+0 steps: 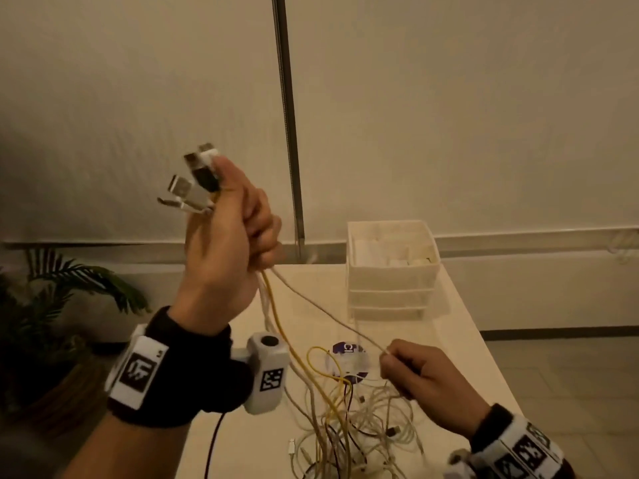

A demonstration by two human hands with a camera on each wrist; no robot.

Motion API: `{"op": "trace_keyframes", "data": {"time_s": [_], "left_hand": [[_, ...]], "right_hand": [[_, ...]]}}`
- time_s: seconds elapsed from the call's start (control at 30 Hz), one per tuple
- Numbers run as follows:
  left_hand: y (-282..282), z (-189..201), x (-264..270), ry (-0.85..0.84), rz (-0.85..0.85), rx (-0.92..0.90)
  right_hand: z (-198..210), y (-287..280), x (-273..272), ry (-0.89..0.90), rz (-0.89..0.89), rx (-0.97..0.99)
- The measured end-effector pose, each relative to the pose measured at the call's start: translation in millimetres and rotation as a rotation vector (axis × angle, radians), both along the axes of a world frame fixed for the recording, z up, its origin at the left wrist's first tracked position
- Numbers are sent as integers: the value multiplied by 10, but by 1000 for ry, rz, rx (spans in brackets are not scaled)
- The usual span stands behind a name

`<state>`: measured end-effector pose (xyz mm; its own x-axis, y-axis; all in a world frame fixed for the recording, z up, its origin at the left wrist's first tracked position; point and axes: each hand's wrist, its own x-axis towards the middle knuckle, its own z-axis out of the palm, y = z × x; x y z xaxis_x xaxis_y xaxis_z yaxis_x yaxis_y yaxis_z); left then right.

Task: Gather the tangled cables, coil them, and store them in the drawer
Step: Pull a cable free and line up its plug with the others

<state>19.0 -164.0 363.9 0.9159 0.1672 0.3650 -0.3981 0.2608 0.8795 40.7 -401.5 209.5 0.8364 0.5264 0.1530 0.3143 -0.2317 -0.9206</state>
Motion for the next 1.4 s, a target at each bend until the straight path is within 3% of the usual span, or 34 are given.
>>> {"op": "trace_keyframes", "data": {"time_s": [0.1,0.2,0.27,0.43,0.5,0.6,0.73,0.77,0.9,0.93,1.03,1.1,1.17,1.27,1.4], "left_hand": [[-143,-5,-84,130,-151,431],[-396,-267,-54,-28,-102,1045],[-494,-411,-26,-75,-57,1266],[-477,-464,3,-3,-4,1287],[-469,-441,-9,-23,40,1258],[-435,-373,1,26,204,985],[-160,-141,19,-83,378,524],[-78,-100,29,-82,400,487],[-31,-95,-36,-129,524,907],[-49,-91,-58,-174,531,943],[-101,-76,-127,-270,363,840],[-187,-71,-153,-197,137,743],[-302,-140,-120,-94,23,708],[-432,-355,-4,-2,3,749],[-602,-501,28,-27,-125,911]], "right_hand": [[97,-37,89,170,-29,139],[345,79,132,198,9,225],[494,135,155,177,12,264],[605,72,190,70,-10,180],[577,49,174,85,22,232],[443,44,171,145,77,356],[35,3,148,113,80,178],[-69,-25,142,144,53,158],[-266,-134,170,296,-151,214],[-274,-155,192,320,-209,234],[-240,-205,257,352,-351,265],[-161,-219,267,359,-352,287],[-30,-168,225,370,-233,336],[209,-25,128,358,-29,395],[464,126,127,325,48,411]]}}
